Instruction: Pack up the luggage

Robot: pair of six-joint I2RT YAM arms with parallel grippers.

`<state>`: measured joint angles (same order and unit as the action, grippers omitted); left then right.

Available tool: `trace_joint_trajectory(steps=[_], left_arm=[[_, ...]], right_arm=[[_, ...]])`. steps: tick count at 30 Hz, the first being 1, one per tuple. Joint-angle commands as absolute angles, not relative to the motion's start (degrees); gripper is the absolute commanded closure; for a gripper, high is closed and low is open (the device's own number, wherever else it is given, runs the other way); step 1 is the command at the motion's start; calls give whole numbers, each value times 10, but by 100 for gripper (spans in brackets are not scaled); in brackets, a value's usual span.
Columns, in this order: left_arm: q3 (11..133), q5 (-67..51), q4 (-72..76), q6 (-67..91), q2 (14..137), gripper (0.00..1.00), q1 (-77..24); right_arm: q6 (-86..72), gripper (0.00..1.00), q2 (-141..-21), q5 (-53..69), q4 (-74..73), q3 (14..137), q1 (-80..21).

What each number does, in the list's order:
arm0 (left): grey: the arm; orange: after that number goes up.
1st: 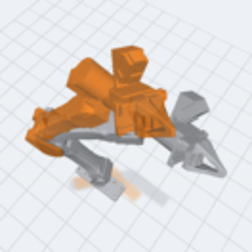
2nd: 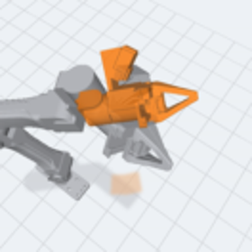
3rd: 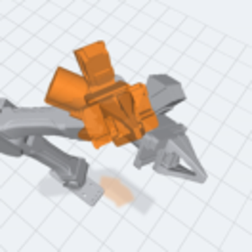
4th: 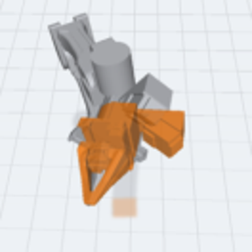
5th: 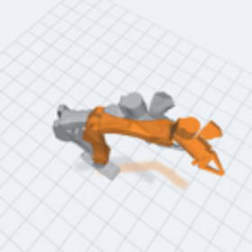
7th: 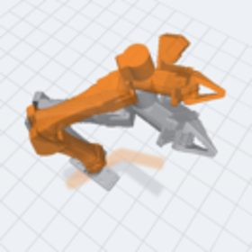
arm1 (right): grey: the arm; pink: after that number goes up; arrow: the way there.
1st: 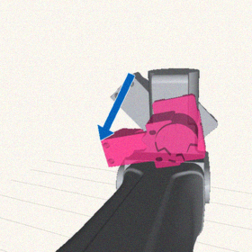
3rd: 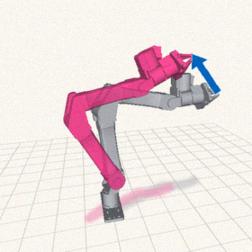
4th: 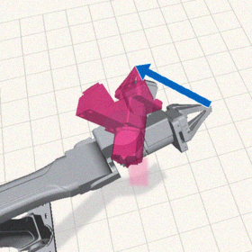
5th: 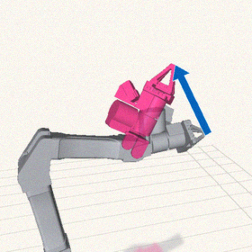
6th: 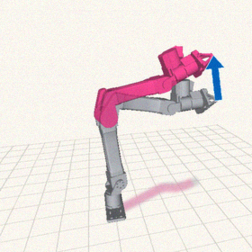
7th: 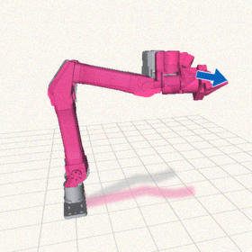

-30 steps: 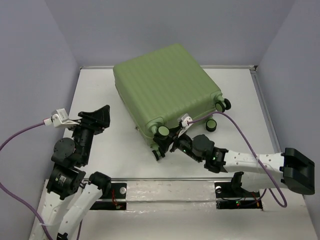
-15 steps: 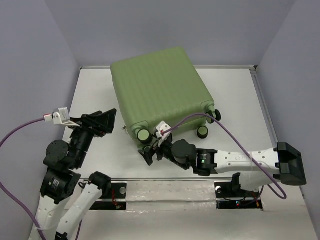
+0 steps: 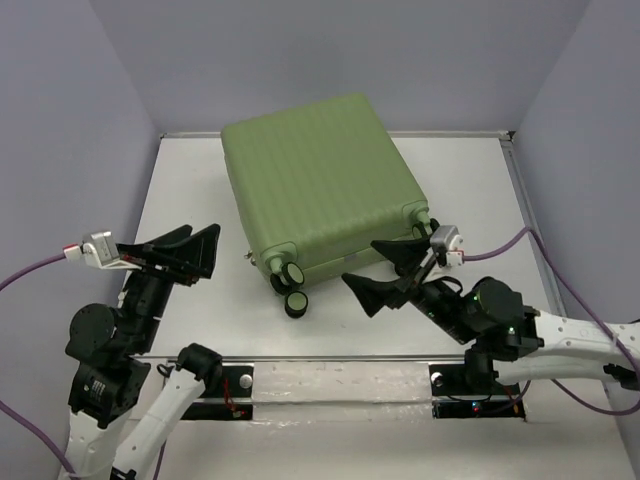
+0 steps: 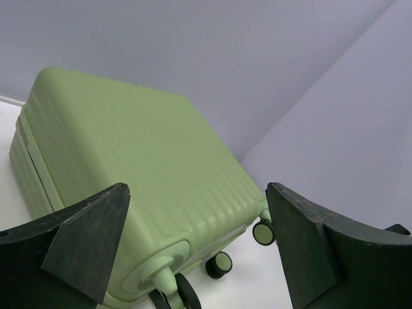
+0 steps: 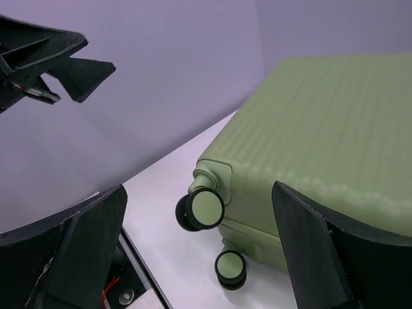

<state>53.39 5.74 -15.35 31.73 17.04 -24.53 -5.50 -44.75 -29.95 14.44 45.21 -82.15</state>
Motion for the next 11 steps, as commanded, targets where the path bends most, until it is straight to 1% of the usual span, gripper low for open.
trace_joint_trajectory(steps=[1,6,11], left_arm=[[568,41,-133,289,162,1,-244],[570,30,-122,273,151,1,-244],[532,18,-110,287,144,1,-244]], right_arm=[[-19,0,-379,-354,101,437,-823],[-24,0,-271,-387,74,410,-823],[-40,0,-225,-415,82,376,-823]])
